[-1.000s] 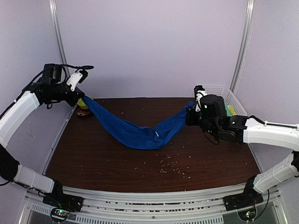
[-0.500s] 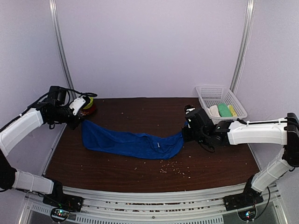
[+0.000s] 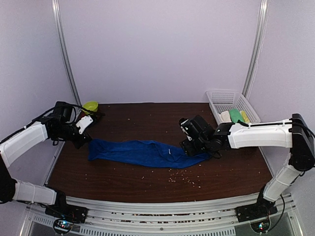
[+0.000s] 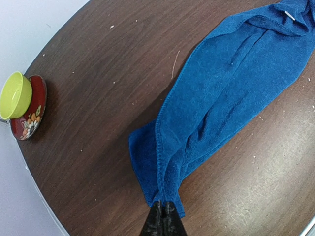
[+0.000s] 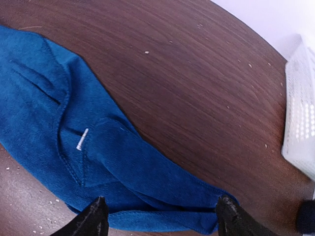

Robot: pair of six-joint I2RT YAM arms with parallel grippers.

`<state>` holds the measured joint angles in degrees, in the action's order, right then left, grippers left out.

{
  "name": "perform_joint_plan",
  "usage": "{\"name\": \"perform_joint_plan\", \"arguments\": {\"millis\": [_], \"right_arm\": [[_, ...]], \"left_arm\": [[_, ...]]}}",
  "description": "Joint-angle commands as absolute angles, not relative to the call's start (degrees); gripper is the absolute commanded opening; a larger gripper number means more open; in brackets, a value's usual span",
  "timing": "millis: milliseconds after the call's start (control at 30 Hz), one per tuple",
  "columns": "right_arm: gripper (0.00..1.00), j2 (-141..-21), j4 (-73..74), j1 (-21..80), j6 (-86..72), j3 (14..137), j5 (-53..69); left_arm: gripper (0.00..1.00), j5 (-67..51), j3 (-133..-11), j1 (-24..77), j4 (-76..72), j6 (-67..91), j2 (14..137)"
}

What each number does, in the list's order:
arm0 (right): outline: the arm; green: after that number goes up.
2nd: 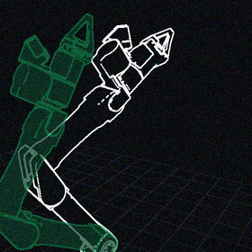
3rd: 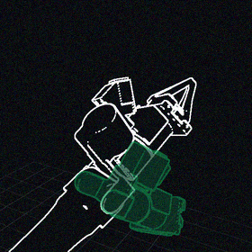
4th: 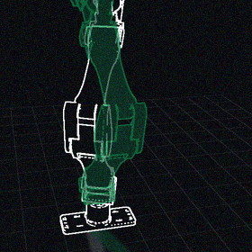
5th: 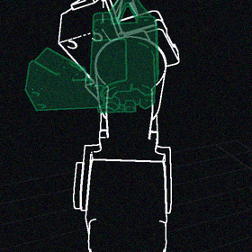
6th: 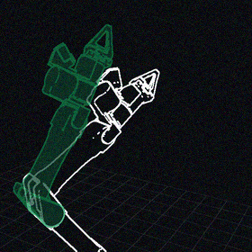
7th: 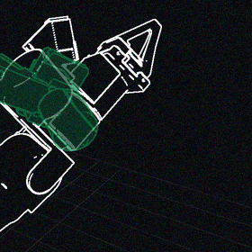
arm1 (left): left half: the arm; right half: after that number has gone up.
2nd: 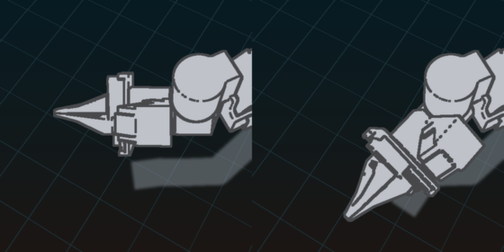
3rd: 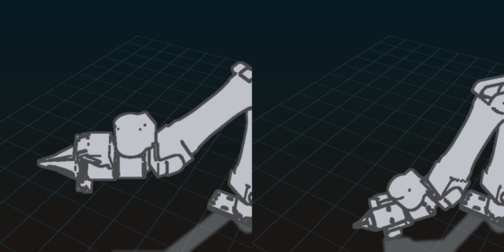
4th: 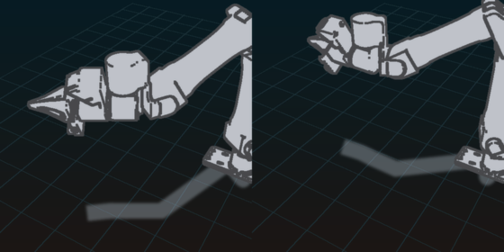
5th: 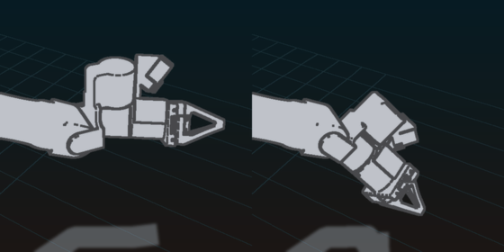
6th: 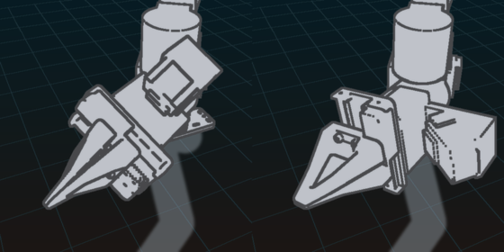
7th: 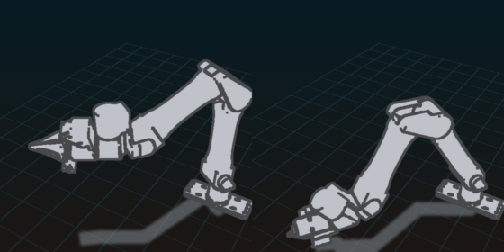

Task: Roll the towels
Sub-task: Adjust the towel at the center of the board.

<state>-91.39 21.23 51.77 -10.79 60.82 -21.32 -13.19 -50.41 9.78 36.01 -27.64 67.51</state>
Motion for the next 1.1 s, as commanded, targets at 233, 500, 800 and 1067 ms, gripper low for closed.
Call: {"name": "perform_joint_plan", "arguments": {"millis": [233, 500, 800, 1067], "right_arm": [[0.76, -107.12, 24.86, 50.85, 0.37, 75.46, -3.35], [0.64, -113.59, 27.29, 48.43, -3.28, 83.05, 0.93], [0.50, -117.26, 28.77, 48.44, -5.51, 83.92, -3.27], [0.24, -116.98, 27.68, 48.52, -6.60, 83.26, -6.58]], "left_arm": [[0.00, -15.17, -45.79, 9.39, 28.49, -28.55, 67.50], [0.00, -14.49, -42.45, 9.37, 25.66, -28.22, 61.76], [0.00, -14.92, -42.02, 9.33, 25.38, -28.08, 61.45], [0.00, -15.60, -41.75, 9.37, 25.35, -28.05, 61.32]]}}
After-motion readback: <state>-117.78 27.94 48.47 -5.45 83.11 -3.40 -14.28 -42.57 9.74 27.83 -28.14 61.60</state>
